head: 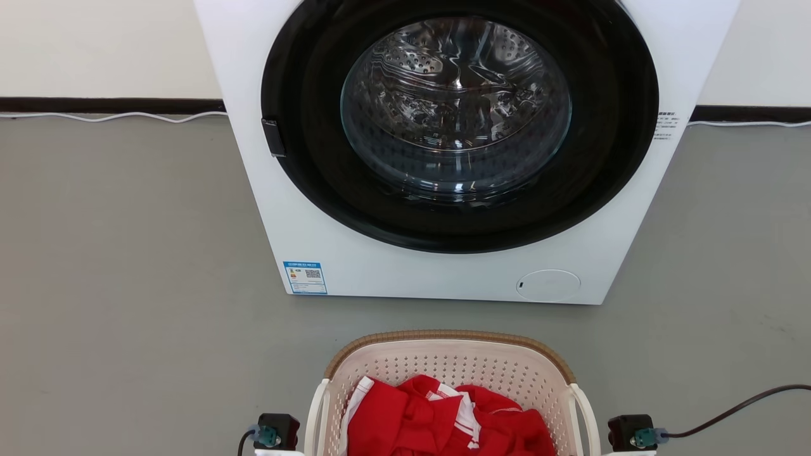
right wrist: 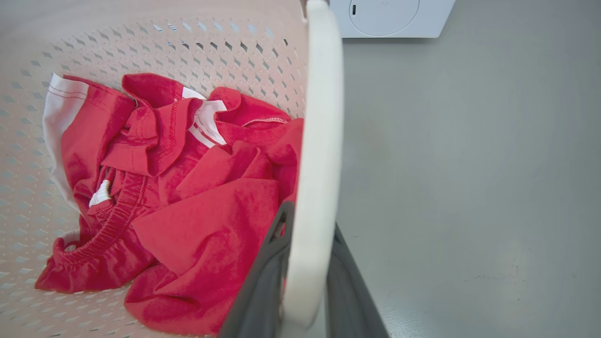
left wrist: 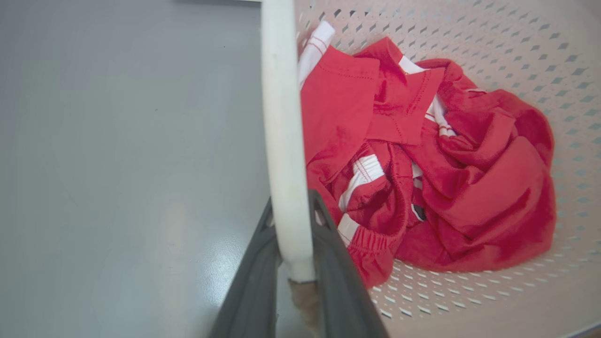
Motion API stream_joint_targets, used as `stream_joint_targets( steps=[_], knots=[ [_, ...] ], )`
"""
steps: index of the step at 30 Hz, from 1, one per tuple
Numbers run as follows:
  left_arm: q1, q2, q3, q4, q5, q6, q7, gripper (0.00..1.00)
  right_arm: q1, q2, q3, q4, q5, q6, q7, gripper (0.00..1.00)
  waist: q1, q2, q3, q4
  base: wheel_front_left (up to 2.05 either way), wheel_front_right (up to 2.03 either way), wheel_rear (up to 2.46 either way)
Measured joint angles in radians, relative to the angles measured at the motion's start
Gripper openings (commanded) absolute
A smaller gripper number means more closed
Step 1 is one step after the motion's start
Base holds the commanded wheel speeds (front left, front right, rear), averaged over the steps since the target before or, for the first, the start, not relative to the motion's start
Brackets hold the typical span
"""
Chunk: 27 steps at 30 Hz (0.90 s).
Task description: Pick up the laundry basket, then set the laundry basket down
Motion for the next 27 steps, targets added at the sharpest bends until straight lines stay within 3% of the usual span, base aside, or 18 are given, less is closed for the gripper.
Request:
stream_joint_targets(
  steps=[15, 27],
  knots=[
    [-0.012, 0.0, -0.01, 0.012, -0.009, 0.0, -0.014, 0.0, -0.011, 0.0, 0.039, 0.002, 0.022, 0.0, -0.034, 0.0, 0.0001, 0.0, 0.022, -0.003, 0.0, 0.0, 0.0],
    [-0.091, 0.002, -0.01, 0.016, -0.009, 0.0, -0.056, 0.0, -0.102, -0.004, 0.061, 0.008, 0.011, 0.0, -0.088, 0.0, 0.0001, 0.0, 0.132, -0.008, 0.0, 0.0, 0.0]
  ],
)
